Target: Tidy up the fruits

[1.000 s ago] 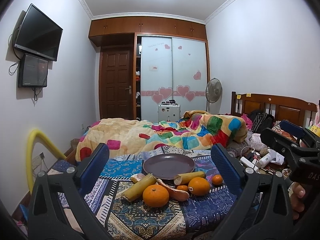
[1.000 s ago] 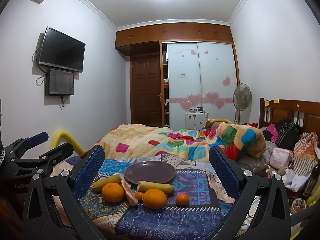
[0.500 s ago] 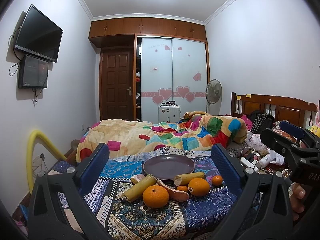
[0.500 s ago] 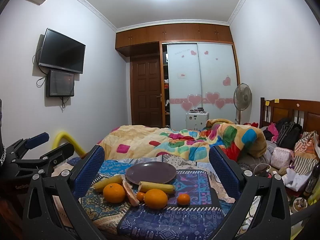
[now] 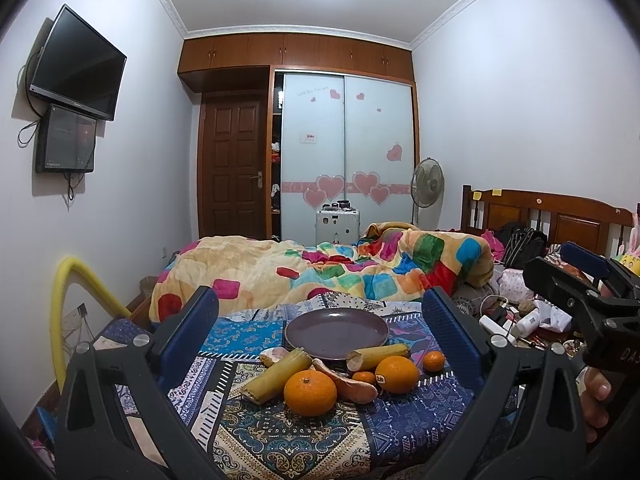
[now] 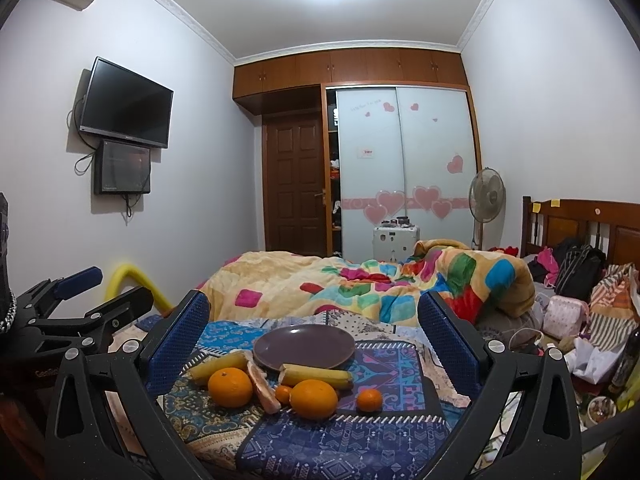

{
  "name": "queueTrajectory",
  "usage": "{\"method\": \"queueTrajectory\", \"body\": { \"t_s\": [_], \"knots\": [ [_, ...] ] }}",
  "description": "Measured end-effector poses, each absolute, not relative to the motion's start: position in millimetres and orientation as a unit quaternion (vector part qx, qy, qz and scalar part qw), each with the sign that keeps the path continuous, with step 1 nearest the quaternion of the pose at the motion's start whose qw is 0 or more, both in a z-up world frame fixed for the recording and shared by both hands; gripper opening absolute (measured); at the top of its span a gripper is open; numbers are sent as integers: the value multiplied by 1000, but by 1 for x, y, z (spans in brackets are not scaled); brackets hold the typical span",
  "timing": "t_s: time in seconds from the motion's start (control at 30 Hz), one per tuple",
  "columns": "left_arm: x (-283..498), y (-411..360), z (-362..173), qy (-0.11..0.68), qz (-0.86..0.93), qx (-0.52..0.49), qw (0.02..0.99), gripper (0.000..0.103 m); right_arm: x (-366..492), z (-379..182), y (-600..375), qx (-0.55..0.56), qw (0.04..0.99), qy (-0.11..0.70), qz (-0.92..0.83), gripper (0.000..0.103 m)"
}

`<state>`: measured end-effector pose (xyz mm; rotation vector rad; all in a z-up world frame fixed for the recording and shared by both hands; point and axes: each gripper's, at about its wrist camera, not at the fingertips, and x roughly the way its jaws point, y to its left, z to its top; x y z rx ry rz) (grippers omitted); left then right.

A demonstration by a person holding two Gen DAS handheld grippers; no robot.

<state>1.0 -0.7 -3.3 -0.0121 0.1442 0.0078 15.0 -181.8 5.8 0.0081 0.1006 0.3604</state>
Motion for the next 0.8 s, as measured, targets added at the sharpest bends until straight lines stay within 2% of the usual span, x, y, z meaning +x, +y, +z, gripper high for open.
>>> {"method": "queueTrajectory", "body": {
  "t_s": [0.6,0.8],
  "knots": [
    [24,9,-21,98,3,-12,995,103,29,-6,-179,1,982,71,178,103],
    [45,21,-44,143,2,-15,990,103,50,-25,-180,-8,979,108,172,103]
  ]
}}
